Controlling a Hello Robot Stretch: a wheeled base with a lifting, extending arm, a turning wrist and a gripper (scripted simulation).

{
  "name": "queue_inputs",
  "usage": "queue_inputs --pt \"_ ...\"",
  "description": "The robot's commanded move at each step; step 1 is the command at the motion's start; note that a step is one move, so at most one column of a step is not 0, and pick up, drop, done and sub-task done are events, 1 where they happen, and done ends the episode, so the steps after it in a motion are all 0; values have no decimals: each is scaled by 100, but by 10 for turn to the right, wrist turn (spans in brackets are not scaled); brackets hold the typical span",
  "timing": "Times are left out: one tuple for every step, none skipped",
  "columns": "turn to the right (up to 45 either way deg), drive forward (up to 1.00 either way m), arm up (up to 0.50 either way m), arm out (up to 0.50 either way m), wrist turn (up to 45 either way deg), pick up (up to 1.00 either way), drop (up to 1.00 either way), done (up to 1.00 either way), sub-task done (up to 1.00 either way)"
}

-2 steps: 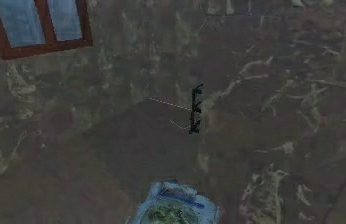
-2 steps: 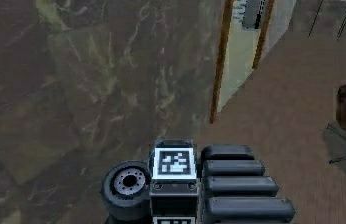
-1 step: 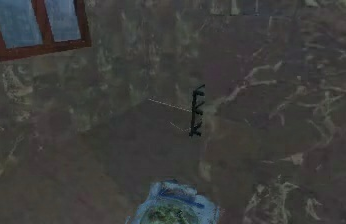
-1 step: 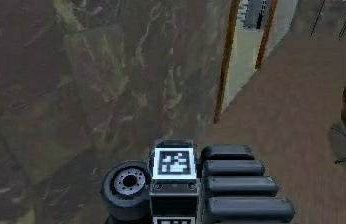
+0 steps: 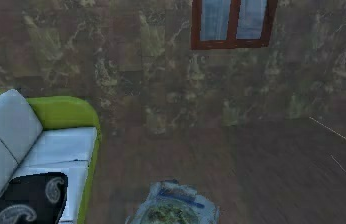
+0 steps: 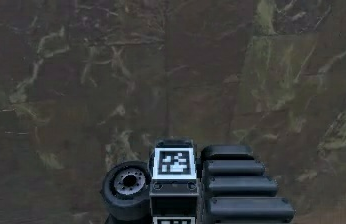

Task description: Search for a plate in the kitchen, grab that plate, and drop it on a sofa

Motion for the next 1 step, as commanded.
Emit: queue_inputs --pt "-90 0 0 0 0 0 0 0 0"
